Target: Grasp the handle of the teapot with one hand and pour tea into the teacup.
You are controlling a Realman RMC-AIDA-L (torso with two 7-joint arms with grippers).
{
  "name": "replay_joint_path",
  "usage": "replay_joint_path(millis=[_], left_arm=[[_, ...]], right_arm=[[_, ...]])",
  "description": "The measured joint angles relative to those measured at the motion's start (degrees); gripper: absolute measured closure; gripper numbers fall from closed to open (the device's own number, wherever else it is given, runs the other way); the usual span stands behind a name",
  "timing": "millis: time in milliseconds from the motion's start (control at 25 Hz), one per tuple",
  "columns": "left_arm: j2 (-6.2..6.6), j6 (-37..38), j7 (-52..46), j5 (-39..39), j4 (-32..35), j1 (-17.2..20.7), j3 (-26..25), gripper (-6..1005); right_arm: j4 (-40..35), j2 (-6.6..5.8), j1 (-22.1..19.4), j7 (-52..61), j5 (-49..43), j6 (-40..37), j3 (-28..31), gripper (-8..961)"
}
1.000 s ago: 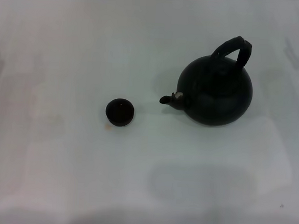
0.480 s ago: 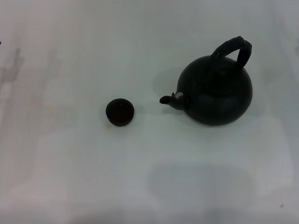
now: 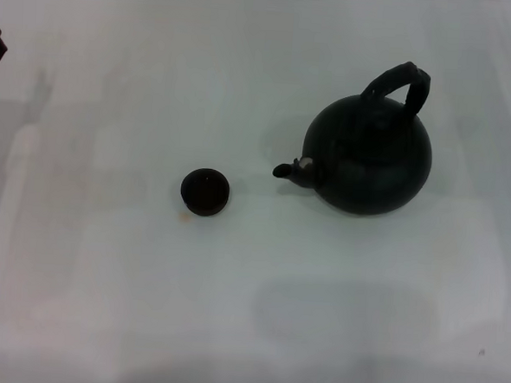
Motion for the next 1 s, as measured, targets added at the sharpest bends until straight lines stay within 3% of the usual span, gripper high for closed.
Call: replay_joint_path(millis=[1000], left_arm=[[-0.25,-0.24,-0.37,-1.81,-2.95,0.49,0.1,138]], right_arm=[[0.28,-0.22,-1.13,0.0,1.3,-0.53,0.09,145]])
